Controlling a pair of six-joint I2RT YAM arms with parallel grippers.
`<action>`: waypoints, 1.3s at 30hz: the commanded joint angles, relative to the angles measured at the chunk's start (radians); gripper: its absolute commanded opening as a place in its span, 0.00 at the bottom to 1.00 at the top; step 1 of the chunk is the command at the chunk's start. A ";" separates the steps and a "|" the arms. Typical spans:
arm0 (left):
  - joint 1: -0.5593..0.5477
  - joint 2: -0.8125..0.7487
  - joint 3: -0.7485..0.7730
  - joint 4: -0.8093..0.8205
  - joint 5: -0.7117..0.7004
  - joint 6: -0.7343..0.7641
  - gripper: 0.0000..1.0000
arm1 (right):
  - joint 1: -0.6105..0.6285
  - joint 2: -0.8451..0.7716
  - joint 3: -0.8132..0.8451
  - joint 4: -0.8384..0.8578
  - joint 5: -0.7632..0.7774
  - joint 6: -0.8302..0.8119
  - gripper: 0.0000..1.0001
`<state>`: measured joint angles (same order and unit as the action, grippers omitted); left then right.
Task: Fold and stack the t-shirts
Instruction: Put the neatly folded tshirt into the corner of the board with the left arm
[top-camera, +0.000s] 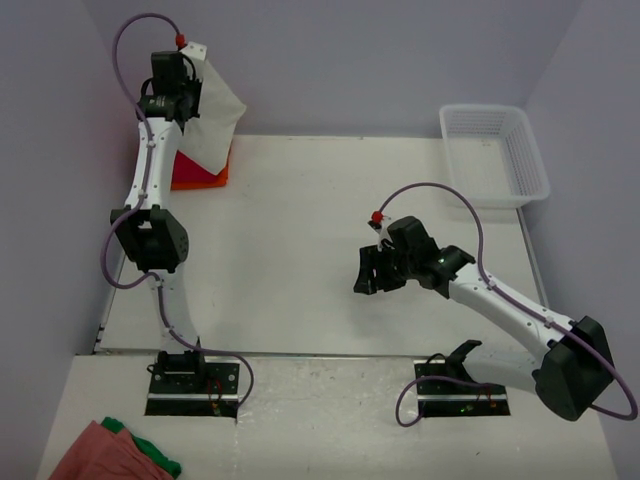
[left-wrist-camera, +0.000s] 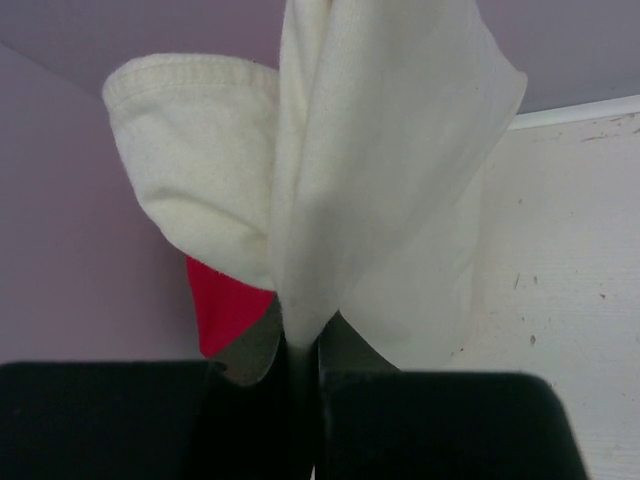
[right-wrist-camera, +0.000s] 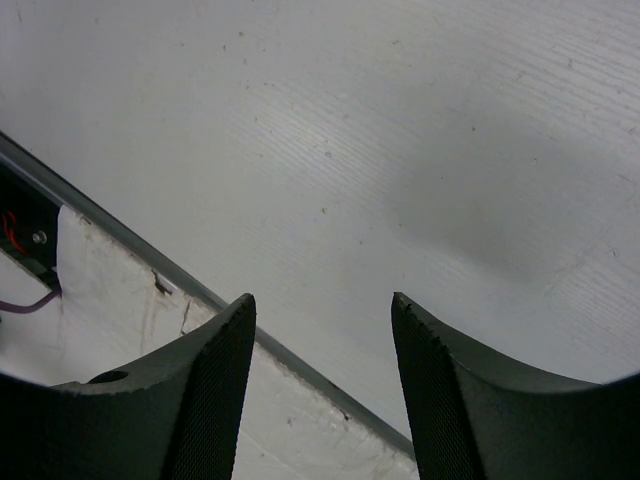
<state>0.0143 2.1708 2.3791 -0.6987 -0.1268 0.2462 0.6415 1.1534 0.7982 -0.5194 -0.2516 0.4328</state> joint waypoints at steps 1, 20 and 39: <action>0.021 -0.054 0.005 0.088 0.018 -0.004 0.00 | 0.006 0.008 0.032 0.004 0.015 0.000 0.58; 0.036 -0.046 -0.023 0.105 0.073 -0.033 0.00 | 0.007 0.019 0.027 0.018 0.006 0.003 0.58; 0.056 0.018 -0.144 0.183 0.000 -0.076 0.00 | 0.009 0.040 0.050 -0.017 0.015 -0.002 0.58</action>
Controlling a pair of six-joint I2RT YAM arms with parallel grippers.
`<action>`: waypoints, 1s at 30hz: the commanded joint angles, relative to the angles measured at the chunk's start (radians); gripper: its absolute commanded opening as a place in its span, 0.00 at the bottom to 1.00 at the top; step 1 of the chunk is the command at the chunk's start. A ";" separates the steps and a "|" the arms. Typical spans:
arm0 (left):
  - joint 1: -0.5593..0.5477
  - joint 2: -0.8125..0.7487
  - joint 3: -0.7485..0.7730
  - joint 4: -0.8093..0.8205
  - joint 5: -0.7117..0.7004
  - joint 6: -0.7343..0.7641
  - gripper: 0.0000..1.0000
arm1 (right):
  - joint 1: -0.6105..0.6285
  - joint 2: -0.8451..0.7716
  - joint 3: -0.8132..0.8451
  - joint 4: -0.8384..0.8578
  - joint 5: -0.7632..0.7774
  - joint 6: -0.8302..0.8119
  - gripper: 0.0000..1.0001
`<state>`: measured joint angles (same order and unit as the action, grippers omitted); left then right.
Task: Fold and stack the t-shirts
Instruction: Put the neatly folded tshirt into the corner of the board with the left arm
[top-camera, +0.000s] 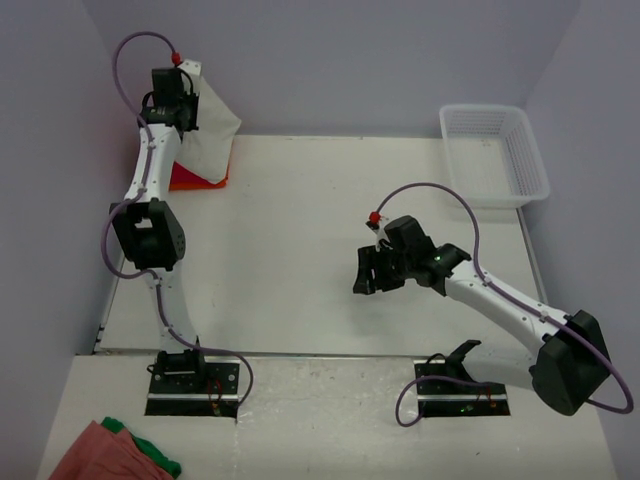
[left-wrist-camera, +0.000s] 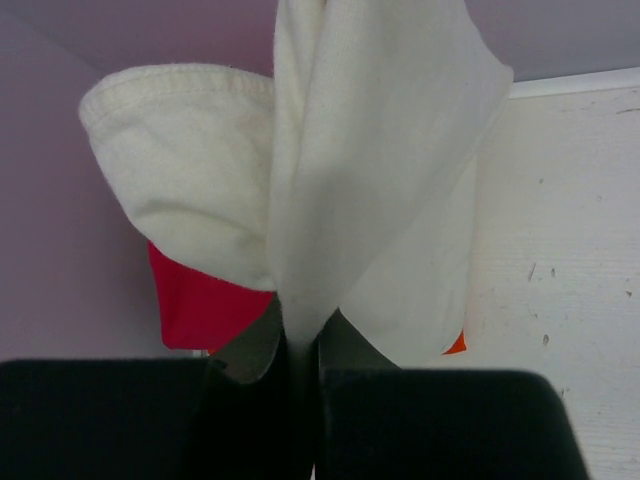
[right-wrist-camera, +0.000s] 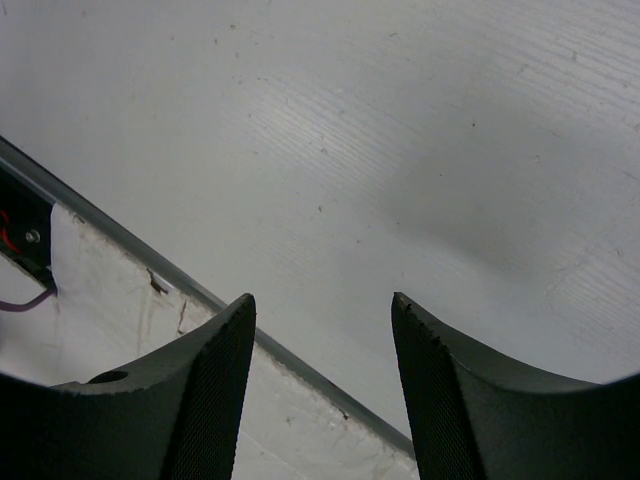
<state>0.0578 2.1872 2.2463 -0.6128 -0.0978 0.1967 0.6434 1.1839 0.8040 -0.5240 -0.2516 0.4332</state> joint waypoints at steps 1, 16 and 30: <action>0.013 0.005 -0.014 0.100 -0.028 -0.026 0.00 | 0.007 0.013 0.044 -0.013 0.015 -0.002 0.58; 0.079 0.028 -0.079 0.170 -0.095 -0.056 0.00 | 0.019 0.080 0.087 -0.031 0.005 0.001 0.58; 0.085 0.138 -0.027 0.188 -0.177 -0.057 0.00 | 0.033 0.111 0.113 -0.056 0.014 0.007 0.58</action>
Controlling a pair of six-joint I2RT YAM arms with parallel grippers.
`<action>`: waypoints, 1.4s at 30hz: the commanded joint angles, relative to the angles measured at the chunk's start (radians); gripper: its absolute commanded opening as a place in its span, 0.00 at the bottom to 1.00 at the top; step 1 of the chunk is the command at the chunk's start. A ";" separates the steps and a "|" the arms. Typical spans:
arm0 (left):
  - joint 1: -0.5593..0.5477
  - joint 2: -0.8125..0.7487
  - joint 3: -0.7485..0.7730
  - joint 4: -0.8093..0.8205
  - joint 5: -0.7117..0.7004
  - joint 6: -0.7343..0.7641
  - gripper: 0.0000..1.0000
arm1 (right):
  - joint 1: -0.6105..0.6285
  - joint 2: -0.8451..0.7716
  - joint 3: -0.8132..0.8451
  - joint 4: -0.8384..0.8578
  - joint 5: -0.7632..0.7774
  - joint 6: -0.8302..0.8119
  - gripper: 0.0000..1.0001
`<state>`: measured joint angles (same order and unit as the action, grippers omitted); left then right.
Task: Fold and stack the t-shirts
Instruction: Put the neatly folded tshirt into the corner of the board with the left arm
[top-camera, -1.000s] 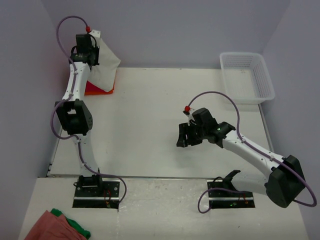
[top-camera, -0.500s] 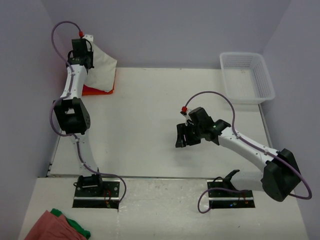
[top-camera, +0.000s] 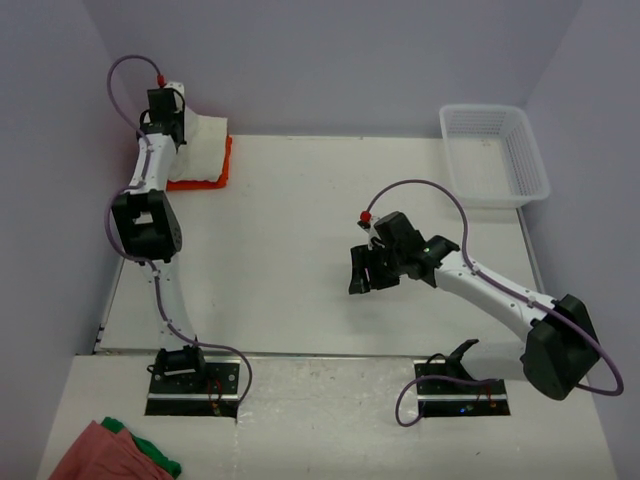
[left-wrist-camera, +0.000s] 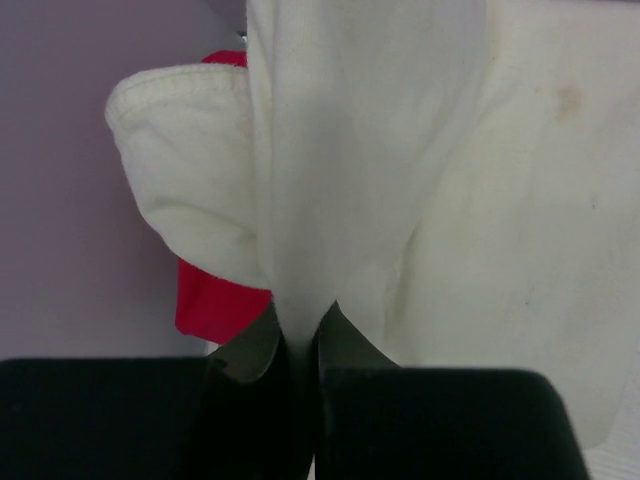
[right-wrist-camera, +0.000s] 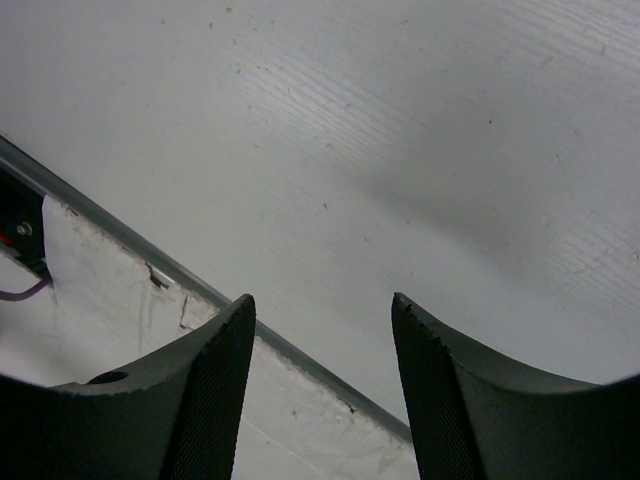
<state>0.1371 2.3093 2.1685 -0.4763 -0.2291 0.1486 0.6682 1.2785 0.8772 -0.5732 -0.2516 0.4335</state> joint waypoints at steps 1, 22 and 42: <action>0.007 0.027 0.054 0.051 -0.046 -0.009 0.00 | 0.008 0.021 0.039 -0.004 0.011 0.005 0.58; 0.019 -0.120 -0.261 0.545 -0.511 -0.224 1.00 | 0.016 0.016 -0.052 0.091 -0.080 0.014 0.58; -0.294 -0.384 -0.036 0.210 -0.140 -0.242 1.00 | 0.024 -0.035 0.060 -0.028 0.294 -0.038 0.58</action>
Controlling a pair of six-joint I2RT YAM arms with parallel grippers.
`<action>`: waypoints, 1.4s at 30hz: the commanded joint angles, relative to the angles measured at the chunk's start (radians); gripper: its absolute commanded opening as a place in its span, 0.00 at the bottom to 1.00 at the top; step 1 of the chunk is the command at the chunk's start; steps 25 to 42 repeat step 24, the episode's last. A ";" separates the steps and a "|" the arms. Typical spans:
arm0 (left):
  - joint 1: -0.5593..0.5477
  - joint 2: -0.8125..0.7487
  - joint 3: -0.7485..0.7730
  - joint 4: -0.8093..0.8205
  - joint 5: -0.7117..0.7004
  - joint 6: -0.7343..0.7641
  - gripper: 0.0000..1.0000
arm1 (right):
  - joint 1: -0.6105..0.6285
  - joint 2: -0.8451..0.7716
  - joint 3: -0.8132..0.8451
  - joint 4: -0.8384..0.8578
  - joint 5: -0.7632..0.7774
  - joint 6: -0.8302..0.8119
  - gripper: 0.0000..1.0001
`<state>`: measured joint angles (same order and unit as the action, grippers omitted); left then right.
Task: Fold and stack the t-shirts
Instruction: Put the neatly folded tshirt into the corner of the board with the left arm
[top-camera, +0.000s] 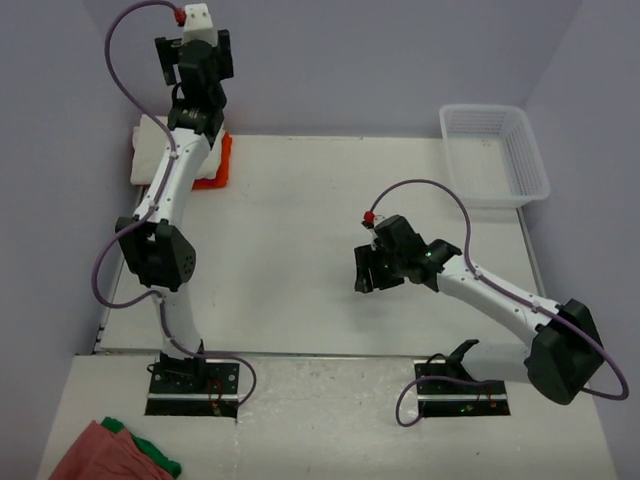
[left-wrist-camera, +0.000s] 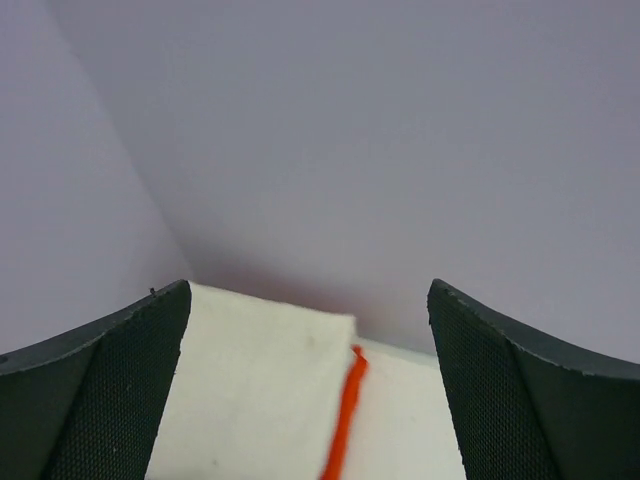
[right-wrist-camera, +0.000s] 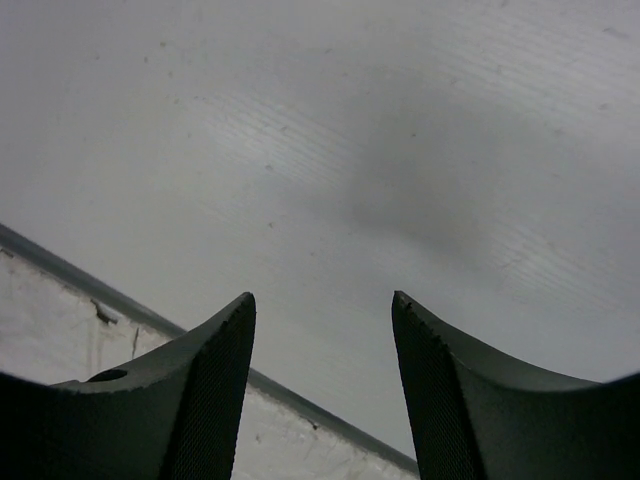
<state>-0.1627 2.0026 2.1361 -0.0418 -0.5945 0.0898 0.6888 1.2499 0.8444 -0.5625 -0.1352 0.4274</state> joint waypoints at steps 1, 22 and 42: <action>0.006 -0.103 -0.028 -0.249 0.289 -0.226 1.00 | 0.003 -0.009 0.123 -0.040 0.266 -0.024 0.58; -0.345 -0.850 -1.010 -0.332 0.328 -0.437 1.00 | -0.126 -0.093 0.372 0.095 0.467 -0.133 0.99; -0.347 -0.902 -1.053 -0.333 0.289 -0.432 1.00 | -0.169 -0.099 0.375 0.090 0.456 -0.137 0.99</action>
